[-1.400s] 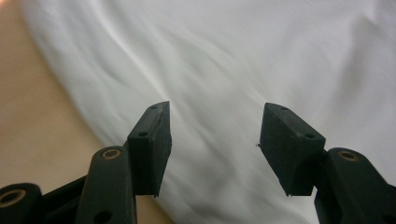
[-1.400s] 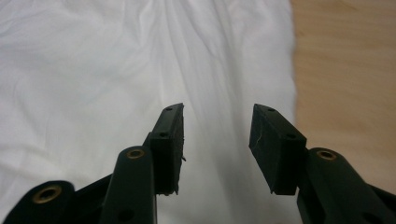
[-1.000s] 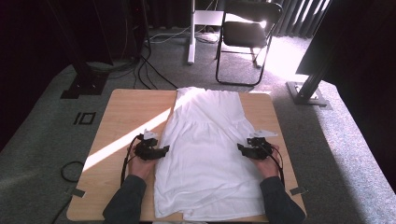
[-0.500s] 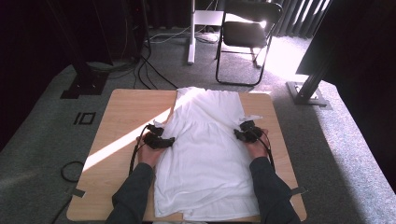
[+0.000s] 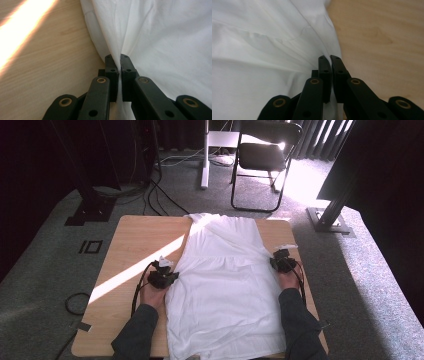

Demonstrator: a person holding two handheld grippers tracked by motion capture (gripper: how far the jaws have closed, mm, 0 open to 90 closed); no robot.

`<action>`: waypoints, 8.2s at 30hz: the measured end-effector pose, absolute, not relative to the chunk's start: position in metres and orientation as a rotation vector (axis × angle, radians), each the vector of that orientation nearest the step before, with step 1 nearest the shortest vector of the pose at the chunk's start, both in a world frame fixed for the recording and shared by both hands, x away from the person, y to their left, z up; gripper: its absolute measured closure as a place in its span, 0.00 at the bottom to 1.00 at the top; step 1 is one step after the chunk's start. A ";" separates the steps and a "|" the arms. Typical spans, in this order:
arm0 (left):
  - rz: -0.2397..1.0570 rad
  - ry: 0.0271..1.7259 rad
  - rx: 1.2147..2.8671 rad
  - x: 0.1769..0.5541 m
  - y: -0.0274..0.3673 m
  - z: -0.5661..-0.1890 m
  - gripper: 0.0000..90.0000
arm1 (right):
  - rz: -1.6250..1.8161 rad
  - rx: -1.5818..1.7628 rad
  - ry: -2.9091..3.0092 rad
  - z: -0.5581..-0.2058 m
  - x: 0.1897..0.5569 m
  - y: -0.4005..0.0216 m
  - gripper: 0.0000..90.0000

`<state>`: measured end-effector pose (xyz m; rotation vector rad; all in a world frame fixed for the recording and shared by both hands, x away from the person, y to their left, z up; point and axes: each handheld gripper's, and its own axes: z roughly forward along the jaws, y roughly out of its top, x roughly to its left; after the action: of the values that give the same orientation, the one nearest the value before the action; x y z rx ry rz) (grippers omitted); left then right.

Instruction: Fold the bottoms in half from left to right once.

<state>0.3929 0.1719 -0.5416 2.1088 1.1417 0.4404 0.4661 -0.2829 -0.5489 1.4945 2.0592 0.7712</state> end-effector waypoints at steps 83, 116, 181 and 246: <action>0.386 1.159 2.121 0.445 0.132 -0.544 0.93 | 0.904 1.463 2.108 -0.552 0.442 -0.244 0.98; 0.450 1.011 2.109 0.316 0.166 -0.556 0.87 | 0.980 1.005 2.405 -0.526 0.406 -0.118 0.48; 0.421 1.027 2.093 0.336 0.130 -0.556 0.86 | 1.245 1.040 2.310 -0.507 0.354 -0.163 0.68; 0.451 0.975 2.155 0.375 0.091 -0.553 0.69 | 0.941 1.288 2.308 -0.548 0.408 -0.169 0.68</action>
<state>0.3751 0.0909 -0.5531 2.1552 0.9746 0.4509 0.4076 -0.1690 -0.5482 1.2884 2.3082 0.9407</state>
